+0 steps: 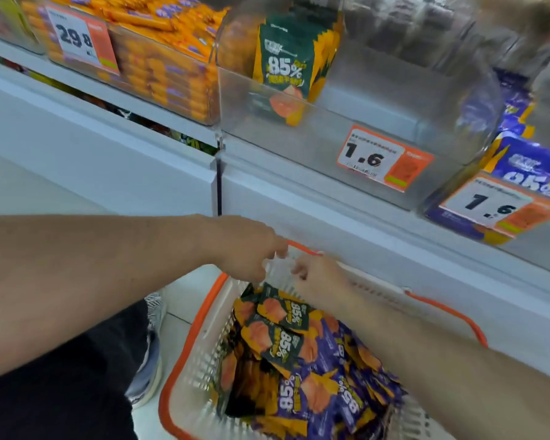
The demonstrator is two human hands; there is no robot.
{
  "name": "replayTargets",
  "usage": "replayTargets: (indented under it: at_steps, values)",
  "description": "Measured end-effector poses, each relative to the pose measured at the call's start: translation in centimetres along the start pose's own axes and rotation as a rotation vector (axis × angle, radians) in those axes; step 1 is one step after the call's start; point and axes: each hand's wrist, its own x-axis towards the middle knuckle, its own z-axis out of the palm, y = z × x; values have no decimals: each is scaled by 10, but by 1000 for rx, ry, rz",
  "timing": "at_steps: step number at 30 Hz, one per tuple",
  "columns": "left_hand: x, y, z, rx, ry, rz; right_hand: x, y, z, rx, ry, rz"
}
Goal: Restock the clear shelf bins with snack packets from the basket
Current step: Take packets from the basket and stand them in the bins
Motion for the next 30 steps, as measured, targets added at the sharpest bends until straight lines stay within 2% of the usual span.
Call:
replayTargets:
  at_steps: [3, 6, 8, 13, 15, 23, 26, 30]
  values:
    - [10, 2, 9, 4, -142, -33, 1, 31, 50, -62, -215, 128]
    - [17, 5, 13, -23, -223, -33, -2, 48, 79, -252, -328, 163]
    - [21, 5, 15, -43, -240, -31, -6, 54, 93, -391, -329, 169]
    - [27, 2, 12, -70, -226, -81, -12, 55, 101, -537, -178, 71]
    - [28, 2, 10, -86, -217, -104, -12, 57, 94, -479, -96, 28]
    - [23, 1, 2, -128, -168, -135, -21, 33, 15, 108, 243, -155]
    - [19, 0, 2, -329, -91, -162, -32, 14, -17, 198, 388, -259]
    - [8, 5, 0, -804, 75, -257, -46, -15, -60, 413, 461, -320]
